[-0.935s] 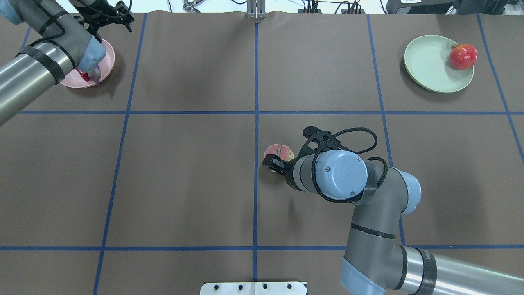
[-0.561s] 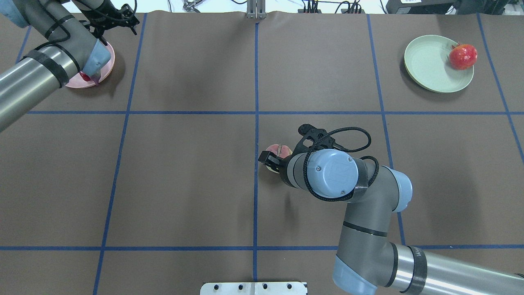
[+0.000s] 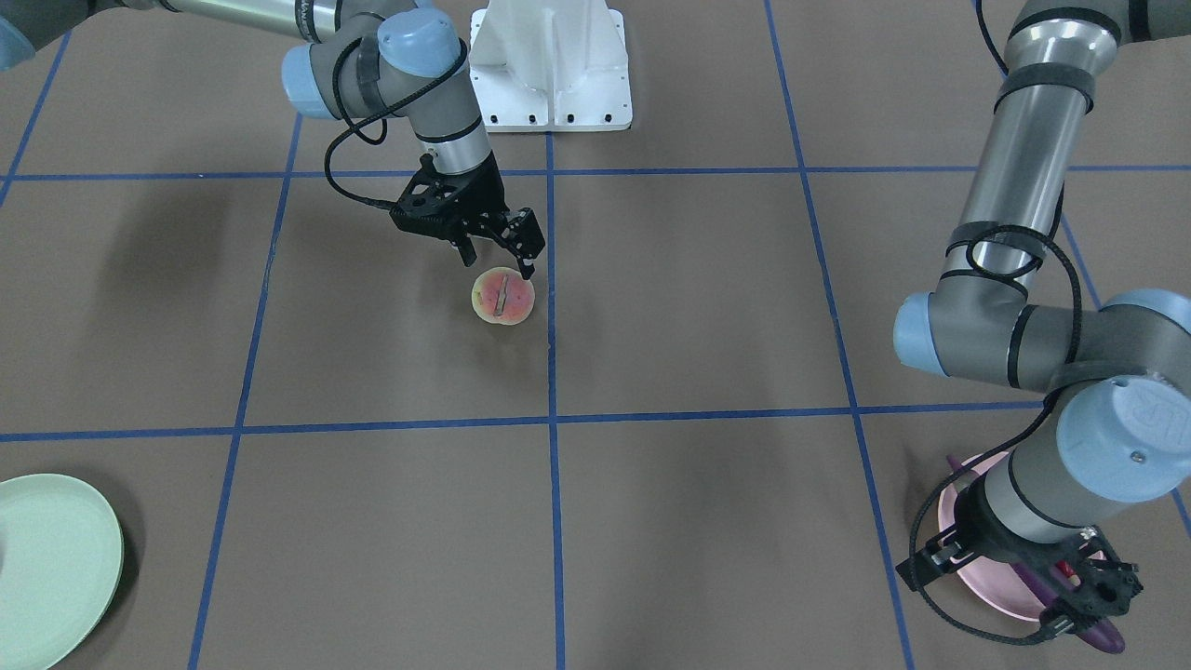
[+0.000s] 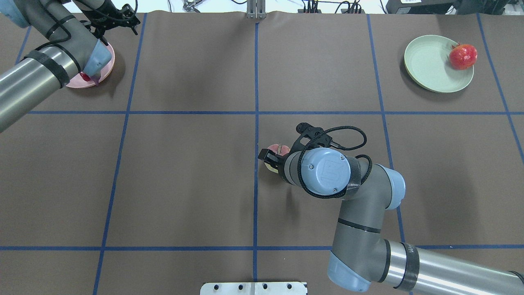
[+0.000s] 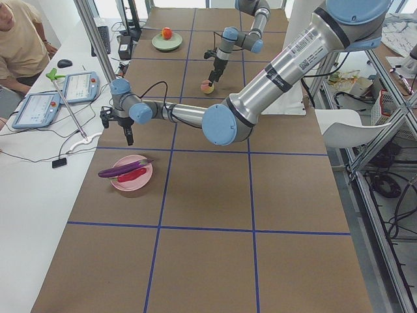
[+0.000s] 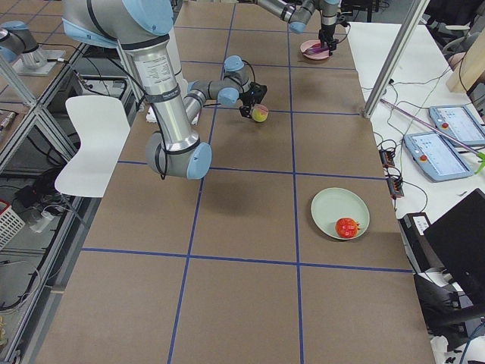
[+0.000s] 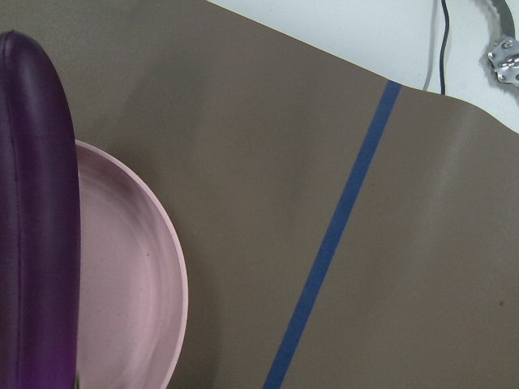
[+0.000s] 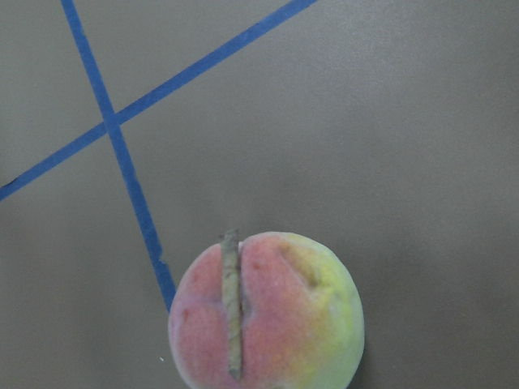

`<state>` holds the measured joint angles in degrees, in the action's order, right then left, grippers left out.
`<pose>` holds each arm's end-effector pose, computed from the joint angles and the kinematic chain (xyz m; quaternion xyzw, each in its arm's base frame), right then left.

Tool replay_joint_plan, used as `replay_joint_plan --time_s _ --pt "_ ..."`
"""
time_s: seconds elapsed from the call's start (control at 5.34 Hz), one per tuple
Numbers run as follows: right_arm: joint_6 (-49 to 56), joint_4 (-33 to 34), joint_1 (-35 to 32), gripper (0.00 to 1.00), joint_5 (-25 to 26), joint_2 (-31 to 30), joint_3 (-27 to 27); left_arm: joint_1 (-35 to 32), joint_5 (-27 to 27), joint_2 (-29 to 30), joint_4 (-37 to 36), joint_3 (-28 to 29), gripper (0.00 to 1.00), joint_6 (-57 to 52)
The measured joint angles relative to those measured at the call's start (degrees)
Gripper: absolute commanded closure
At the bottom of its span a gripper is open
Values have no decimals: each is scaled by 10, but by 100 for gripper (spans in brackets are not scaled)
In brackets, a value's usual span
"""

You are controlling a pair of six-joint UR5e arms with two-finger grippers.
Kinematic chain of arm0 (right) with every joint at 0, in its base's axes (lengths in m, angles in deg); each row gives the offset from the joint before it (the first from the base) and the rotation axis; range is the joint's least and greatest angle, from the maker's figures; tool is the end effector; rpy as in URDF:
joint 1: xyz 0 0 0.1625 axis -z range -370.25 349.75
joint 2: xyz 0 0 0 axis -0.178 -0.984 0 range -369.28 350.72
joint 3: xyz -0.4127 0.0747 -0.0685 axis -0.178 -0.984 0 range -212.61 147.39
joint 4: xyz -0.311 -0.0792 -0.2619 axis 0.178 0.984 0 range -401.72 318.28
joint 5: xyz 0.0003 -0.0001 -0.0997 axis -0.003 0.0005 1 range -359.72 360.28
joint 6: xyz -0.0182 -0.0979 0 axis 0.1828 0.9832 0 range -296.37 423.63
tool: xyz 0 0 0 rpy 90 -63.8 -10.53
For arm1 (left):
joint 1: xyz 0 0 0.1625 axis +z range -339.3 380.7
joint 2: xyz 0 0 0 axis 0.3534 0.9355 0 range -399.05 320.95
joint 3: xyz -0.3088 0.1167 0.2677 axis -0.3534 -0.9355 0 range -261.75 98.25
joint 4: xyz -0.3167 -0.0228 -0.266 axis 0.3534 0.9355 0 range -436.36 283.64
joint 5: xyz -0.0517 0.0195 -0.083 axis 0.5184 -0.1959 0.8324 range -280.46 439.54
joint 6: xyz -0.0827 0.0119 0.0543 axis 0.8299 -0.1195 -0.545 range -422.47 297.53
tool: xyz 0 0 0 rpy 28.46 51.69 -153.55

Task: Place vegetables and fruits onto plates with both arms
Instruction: 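Reach the right gripper down to the peach and grasp it, then carry the peach to the green plate while the left gripper releases the eggplant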

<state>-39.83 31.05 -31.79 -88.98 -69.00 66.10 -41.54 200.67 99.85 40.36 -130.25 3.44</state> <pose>-0.5620 -0.3665 0.2552 0.0389 -0.4696 0.2681 0.8403 0.3188 -0.7810 0.4062 0.0061 0.3816 -0.2265 0.8961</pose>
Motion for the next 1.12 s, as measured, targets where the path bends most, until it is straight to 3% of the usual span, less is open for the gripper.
replay_joint_plan --time_s 0.19,0.37,0.56,0.75,1.12 --pt "1 0 -2 1 2 1 -5 2 0 0 0 -2 0 6" --pt "2 -1 -4 13 4 3 -10 4 0 0 -2 -5 0 12" --pt "1 -1 -5 68 5 8 -14 4 -1 0 -3 -8 0 15" --pt "-2 0 -7 100 6 16 -21 5 -2 -2 -3 -10 0 16" --pt "-6 0 -13 100 7 23 -27 6 -3 -8 -3 -18 0 17"
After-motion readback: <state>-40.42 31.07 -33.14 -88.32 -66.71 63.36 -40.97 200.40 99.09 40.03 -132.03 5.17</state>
